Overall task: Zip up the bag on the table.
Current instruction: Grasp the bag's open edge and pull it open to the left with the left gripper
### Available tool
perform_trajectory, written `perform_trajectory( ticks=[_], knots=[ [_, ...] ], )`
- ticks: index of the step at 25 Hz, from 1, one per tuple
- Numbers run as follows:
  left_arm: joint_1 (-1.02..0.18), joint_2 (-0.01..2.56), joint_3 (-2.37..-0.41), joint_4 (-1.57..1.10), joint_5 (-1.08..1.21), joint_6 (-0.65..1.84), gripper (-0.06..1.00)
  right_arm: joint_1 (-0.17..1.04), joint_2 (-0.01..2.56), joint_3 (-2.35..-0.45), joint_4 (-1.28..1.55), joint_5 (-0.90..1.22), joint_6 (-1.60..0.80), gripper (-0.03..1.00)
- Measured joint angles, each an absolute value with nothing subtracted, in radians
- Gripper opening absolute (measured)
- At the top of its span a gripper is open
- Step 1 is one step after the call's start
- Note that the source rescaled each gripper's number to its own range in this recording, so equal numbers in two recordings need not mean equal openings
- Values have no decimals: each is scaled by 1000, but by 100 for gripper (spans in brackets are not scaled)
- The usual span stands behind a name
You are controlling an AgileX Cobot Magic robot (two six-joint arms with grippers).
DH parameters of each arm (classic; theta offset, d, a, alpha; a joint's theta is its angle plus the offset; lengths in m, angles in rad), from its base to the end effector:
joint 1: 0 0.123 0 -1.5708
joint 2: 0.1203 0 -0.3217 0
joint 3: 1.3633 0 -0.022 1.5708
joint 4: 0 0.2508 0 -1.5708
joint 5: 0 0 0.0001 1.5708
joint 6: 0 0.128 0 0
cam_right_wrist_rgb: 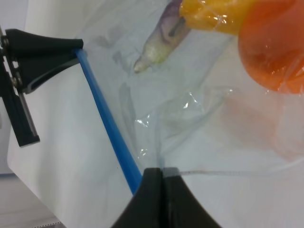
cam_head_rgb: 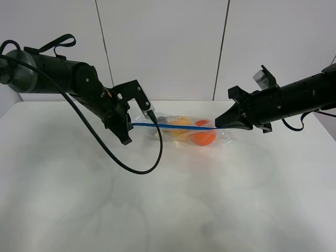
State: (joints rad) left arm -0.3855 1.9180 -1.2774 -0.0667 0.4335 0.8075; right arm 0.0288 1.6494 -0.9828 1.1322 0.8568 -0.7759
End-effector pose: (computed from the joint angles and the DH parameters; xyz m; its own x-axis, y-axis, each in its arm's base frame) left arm 0.4068 -0.1689 0.1903 -0.3018 0.8554 -0.4209 0.8113 0.4624 0.3579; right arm 0.3304 0.0972 0.2392 -0.9105 0.0996 -0.4013 -0.2163 0.7124 0.6676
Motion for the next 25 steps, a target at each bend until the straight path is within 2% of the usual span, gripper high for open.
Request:
perform_trajectory(
  ticks=[17,25],
  knots=[
    [-292,1918,-1277,-34,450,807,0,32,1649,-983,1132,864,-776,0],
    [-285,1918,-1277,-26,454,807,0,32,1649,-983,1124,866,-776,0]
  ],
)
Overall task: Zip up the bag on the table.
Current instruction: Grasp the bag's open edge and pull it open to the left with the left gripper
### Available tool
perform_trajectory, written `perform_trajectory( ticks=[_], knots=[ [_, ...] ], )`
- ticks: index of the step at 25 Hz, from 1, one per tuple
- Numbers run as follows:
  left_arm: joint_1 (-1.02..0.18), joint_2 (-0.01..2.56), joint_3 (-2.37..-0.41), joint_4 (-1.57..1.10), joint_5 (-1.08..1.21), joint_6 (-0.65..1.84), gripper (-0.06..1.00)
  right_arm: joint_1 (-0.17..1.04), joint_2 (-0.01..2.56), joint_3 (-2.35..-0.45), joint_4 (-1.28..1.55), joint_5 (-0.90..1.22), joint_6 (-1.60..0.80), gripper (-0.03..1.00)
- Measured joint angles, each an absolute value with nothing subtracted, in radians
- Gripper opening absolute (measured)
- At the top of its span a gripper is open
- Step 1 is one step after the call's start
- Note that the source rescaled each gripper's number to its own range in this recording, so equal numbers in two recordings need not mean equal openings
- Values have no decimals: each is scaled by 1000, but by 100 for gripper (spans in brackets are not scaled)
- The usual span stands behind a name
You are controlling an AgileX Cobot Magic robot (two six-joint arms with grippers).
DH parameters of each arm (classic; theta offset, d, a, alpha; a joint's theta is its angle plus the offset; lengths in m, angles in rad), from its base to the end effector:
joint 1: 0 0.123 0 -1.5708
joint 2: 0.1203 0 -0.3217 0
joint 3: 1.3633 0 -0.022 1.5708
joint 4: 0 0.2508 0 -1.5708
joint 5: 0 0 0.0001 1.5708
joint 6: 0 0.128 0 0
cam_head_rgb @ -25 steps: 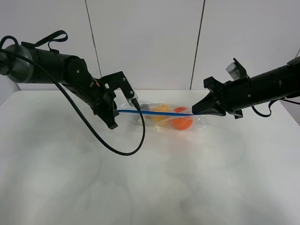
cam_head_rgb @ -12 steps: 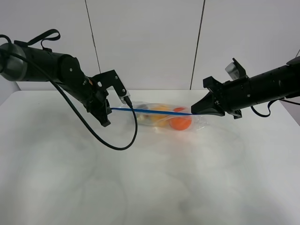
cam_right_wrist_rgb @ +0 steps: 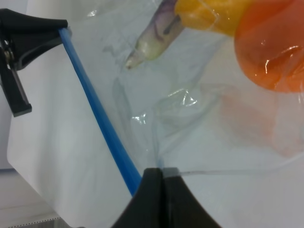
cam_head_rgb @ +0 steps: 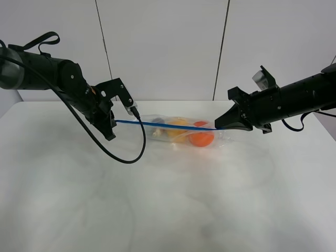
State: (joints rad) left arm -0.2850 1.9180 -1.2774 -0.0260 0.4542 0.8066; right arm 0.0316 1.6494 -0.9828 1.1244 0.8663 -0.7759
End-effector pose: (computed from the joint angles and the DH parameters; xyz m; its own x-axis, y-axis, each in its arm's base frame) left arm 0.4201 -0.1246 0.1888 -0.3725 0.8443 -0.3852 0.7759 0.5111 0.3699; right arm 0.3288 0.0985 0.2388 -0.9134 0.0858 -0.3979 -0.2238 0.7106 0.6671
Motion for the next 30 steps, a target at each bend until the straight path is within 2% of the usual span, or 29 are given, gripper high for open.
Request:
perform_trajectory(
  ticks=[14,19,21,26,28,30],
  knots=[
    [-285,1918,-1277,-26,454,766,0,32,1649,-983,1124,869,-773,0],
    [-285,1918,-1277,-24,456,746,9,32,1649,-983,1120,869,-773,0],
    [-279,1918,-1277,-7,460,724,23,31,1649,-983,1109,869,-773,0],
    [-267,1918,-1277,0,465,641,69,29,1649,-983,1092,870,-773,0],
    [-250,1918,-1282,0,469,602,81,29,1649,-983,1090,870,-773,0],
    [-225,1918,-1289,0,477,554,86,29,1649,-983,1090,871,-773,0]
  ],
)
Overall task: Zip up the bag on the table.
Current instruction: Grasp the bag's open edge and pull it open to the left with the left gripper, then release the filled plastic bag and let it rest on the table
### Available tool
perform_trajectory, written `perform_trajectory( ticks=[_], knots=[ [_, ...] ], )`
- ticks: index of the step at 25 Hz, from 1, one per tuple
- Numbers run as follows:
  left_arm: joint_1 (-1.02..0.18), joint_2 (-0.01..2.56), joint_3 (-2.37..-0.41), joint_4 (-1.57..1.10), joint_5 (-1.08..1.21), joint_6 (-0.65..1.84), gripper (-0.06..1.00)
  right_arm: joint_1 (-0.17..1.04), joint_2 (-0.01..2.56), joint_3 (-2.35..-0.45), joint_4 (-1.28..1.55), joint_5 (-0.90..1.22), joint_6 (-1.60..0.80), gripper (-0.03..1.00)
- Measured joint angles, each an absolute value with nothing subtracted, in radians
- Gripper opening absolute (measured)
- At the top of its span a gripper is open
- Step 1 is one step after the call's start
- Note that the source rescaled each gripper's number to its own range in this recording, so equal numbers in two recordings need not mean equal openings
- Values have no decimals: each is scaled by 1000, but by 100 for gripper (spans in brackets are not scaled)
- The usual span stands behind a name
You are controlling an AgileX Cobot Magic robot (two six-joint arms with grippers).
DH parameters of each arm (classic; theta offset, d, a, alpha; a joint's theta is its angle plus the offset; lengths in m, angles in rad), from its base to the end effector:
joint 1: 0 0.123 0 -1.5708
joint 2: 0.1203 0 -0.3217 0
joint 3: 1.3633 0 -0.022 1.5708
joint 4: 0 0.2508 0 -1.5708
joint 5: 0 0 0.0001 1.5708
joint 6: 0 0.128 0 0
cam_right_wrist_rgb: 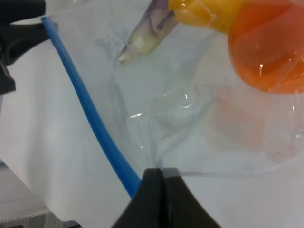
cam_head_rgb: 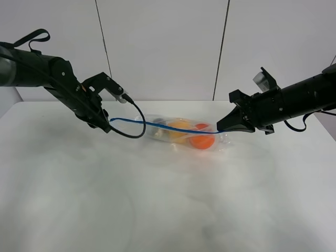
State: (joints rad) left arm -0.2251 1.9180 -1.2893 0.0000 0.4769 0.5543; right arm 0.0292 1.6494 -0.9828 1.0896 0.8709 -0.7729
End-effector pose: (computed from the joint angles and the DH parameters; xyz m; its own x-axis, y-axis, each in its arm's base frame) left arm 0.4273 -0.0978 0.1907 -0.5881 0.6746 -0.4462 0.6265 0.7288 0.2762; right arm 0.3269 0.0964 0.2364 -0.9161 0.0589 -0.3967 -0.2346 0.7235 0.6492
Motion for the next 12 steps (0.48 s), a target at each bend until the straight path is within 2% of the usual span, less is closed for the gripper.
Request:
perform_trajectory(
  ticks=[4,12],
  knots=[
    [-140,1918,-1291,0,493,450,91,29,1649,-983,1086,872,-773,0],
    [60,1918,-1292,0,575,182,92,29,1649,-983,1081,872,-773,0]
  ],
)
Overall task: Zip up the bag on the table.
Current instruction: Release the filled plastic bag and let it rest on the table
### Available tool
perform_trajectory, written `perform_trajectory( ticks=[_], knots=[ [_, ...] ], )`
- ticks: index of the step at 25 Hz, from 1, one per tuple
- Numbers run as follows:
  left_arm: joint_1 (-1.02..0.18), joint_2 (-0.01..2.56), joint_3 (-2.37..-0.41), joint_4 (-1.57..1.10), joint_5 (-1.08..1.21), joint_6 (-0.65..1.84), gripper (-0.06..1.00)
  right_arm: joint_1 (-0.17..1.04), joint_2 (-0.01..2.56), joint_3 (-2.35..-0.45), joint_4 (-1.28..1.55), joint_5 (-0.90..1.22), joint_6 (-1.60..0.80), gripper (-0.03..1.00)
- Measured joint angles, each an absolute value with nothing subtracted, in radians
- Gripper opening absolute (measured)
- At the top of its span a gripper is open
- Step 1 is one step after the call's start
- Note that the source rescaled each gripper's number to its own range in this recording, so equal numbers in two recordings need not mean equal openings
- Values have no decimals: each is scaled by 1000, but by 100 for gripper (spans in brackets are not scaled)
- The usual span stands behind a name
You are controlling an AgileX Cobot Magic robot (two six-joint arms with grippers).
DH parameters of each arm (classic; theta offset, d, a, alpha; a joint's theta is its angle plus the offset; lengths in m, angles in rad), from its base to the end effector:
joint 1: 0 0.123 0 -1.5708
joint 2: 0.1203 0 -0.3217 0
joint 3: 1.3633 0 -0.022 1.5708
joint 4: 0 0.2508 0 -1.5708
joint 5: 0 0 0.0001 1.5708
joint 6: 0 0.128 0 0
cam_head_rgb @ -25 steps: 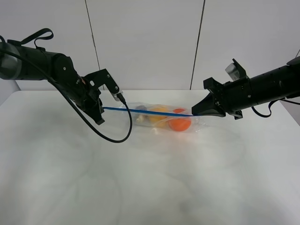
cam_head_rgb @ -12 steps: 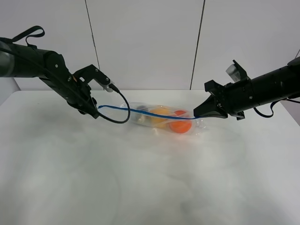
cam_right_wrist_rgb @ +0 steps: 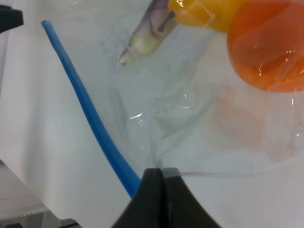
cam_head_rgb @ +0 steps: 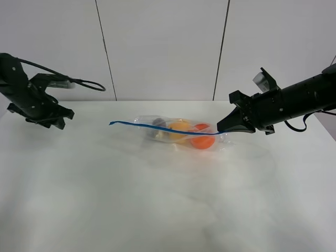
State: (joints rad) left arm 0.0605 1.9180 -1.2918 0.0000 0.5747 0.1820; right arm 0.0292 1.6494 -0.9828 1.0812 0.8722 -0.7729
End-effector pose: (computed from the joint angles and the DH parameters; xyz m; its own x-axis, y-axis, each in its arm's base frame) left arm 0.4271 0.0259 0.1854 -0.8918 0.1273 -0.4341 0.1027 0.9915 0.0799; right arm 0.3264 0.0961 0.2358 -0.9165 0.0512 -0.3967 -0.2384 0.7263 0.6447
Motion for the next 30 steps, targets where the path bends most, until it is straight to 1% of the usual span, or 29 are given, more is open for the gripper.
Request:
perform_trajectory(
  ticks=[4,8,22,25,30],
  knots=[
    [142,1907,-1299,0,654,74,92,29,1649,-983,1080,872,-773,0],
    [209,1894,-1300,0,720,55,92,29,1649,-983,1079,870,-773,0],
    [220,1773,-1300,-12,771,89,92,29,1649,-983,1078,868,-773,0],
    [220,1716,-1300,-71,773,131,92,29,1649,-983,1078,867,-773,0],
    [220,1592,-1300,-295,777,299,92,29,1649,-983,1078,862,-776,0]
  ],
)
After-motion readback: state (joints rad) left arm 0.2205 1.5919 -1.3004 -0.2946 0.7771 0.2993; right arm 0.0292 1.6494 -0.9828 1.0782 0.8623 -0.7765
